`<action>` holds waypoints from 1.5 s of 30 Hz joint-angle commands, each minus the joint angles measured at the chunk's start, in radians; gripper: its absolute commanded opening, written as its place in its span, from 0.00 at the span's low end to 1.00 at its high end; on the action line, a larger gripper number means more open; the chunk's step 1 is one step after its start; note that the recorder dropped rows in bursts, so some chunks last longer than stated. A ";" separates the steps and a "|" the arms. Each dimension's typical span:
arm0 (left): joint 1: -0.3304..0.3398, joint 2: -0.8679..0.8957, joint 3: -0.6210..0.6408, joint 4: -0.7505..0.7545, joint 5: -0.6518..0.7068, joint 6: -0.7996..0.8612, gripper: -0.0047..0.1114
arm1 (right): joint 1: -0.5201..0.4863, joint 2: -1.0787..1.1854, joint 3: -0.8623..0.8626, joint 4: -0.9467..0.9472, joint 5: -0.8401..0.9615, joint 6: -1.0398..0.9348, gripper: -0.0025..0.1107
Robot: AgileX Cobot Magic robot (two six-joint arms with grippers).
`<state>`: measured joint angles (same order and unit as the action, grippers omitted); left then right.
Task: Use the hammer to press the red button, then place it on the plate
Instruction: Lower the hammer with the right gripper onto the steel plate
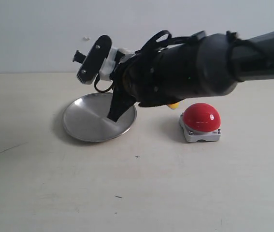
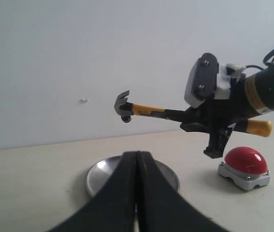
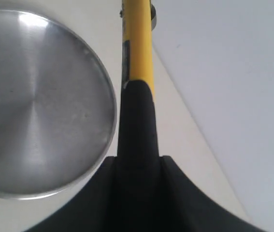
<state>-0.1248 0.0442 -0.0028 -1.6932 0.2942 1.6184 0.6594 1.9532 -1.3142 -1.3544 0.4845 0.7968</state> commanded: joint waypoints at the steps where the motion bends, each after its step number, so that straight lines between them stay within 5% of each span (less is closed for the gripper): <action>1: -0.003 -0.004 0.003 0.002 0.004 -0.001 0.04 | 0.048 0.073 -0.058 -0.276 0.134 0.203 0.02; 10: -0.003 -0.004 0.003 0.002 0.004 -0.001 0.04 | 0.096 0.286 -0.168 -0.390 0.400 0.225 0.02; 45: -0.003 -0.004 0.003 0.002 0.004 -0.001 0.04 | 0.096 0.417 -0.334 -0.271 0.189 0.226 0.02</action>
<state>-0.1248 0.0442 -0.0028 -1.6932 0.2963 1.6184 0.7547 2.3749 -1.6145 -1.6479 0.6681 1.0035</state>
